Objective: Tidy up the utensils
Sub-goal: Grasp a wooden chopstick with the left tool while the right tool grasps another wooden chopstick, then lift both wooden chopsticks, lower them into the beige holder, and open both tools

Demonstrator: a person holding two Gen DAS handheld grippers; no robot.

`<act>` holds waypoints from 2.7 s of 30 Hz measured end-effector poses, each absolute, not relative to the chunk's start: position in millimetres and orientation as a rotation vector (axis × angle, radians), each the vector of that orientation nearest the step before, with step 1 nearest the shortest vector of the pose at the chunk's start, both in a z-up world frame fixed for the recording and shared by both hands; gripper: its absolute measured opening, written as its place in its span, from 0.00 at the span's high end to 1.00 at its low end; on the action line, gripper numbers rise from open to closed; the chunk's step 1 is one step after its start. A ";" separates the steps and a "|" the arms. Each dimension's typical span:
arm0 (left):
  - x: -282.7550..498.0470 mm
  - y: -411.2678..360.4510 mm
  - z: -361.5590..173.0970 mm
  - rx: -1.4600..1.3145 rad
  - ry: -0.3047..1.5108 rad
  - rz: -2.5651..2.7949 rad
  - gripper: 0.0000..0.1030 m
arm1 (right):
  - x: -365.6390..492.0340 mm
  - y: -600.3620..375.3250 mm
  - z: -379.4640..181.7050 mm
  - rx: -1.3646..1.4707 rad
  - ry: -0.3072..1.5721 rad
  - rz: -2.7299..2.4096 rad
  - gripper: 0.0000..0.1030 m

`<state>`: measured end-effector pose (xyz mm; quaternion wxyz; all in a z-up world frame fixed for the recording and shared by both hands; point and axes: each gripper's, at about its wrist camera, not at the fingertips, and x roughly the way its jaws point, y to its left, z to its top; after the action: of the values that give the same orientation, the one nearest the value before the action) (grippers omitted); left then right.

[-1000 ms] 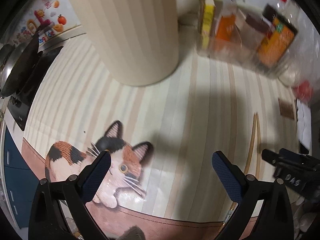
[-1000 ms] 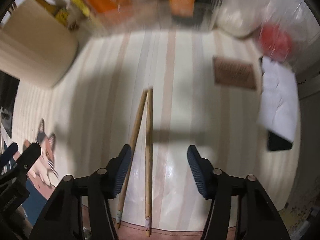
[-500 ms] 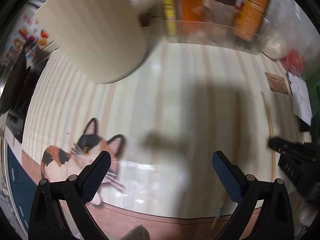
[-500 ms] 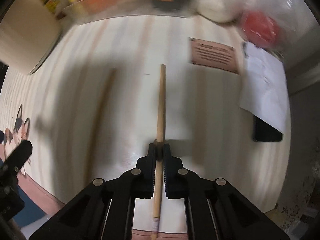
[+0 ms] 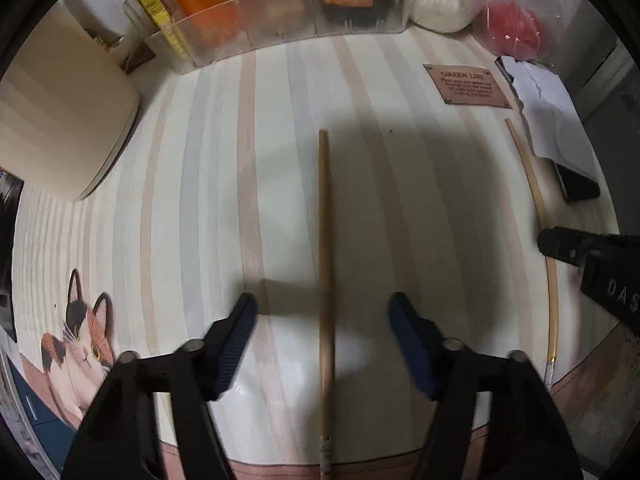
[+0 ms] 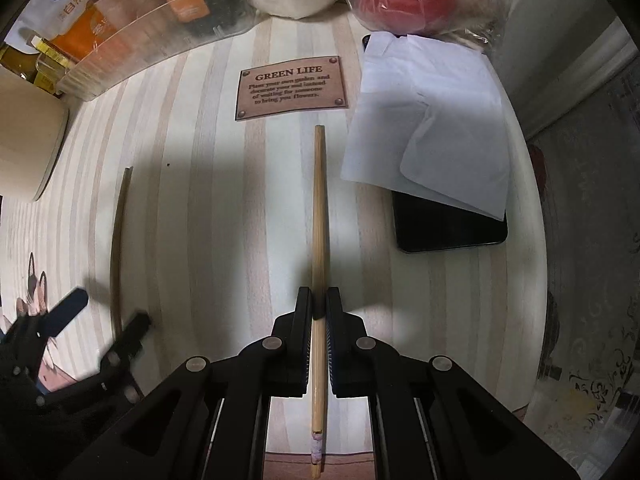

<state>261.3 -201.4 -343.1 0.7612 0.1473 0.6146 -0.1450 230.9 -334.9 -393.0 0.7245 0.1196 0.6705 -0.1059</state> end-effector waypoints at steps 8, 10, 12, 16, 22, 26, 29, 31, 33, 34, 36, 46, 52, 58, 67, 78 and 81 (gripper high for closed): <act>281.2 -144.4 -344.3 0.148 1.392 -0.194 0.96 | 266.8 -278.4 -387.0 0.277 1.488 -0.081 0.93; 284.4 -110.2 -345.5 0.056 1.416 -0.139 0.96 | 277.0 -259.6 -387.5 0.278 1.496 -0.024 0.93; 284.2 -87.3 -346.7 0.015 1.431 -0.095 0.96 | 287.0 -237.7 -389.8 0.299 1.519 0.053 0.93; 282.1 -64.1 -349.3 -0.049 1.451 -0.075 0.96 | 305.2 -209.4 -391.0 0.190 1.550 0.096 0.93; 290.6 -62.6 -350.8 -0.018 1.451 -0.101 0.90 | 333.4 -204.0 -397.6 0.148 1.633 0.105 0.92; 299.9 -70.6 -351.8 0.027 1.455 -0.111 0.90 | 352.9 -188.8 -399.0 0.086 1.658 0.079 0.92; 303.5 -77.7 -353.3 0.072 1.462 -0.113 0.90 | 354.8 -175.8 -397.6 0.045 1.667 0.041 0.92; 312.5 -85.6 -353.7 0.085 1.456 -0.118 0.90 | 360.8 -173.2 -396.9 0.055 1.669 0.014 0.92; 318.8 -84.9 -354.7 0.086 1.452 -0.121 0.94 | 362.3 -168.2 -395.7 0.038 1.665 0.001 0.92; 318.4 -85.2 -355.3 0.089 1.450 -0.121 0.94 | 360.9 -166.3 -396.7 0.033 1.662 -0.002 0.93; 315.2 -84.3 -355.3 0.085 1.433 -0.121 0.96 | 361.4 -161.6 -396.4 0.033 1.649 -0.007 0.93; 292.5 -70.6 -276.2 0.029 1.273 -0.112 0.96 | 309.9 -205.1 -340.4 0.179 1.444 0.012 0.94; 287.4 -52.0 -227.5 0.001 1.170 -0.131 0.96 | 305.6 -216.0 -300.6 0.245 1.303 0.018 0.94; 289.4 -45.7 -178.0 -0.038 1.049 -0.151 0.96 | 302.9 -235.1 -240.2 0.279 1.160 0.066 0.94; 305.7 -25.2 -63.5 -0.139 0.803 -0.167 0.96 | 348.3 -207.9 -127.7 0.316 0.928 0.218 0.94; 384.5 43.1 12.6 -0.203 0.598 -0.009 0.96 | 439.5 -126.0 -41.8 0.315 0.730 0.320 0.94; 409.0 59.2 8.7 -0.215 0.595 0.022 0.96 | 459.2 -103.4 -36.8 0.296 0.703 0.332 0.94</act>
<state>409.0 59.2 8.7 0.9503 -0.1058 0.2926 0.0110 459.2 -103.4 -36.8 0.9148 0.1437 0.3413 0.1611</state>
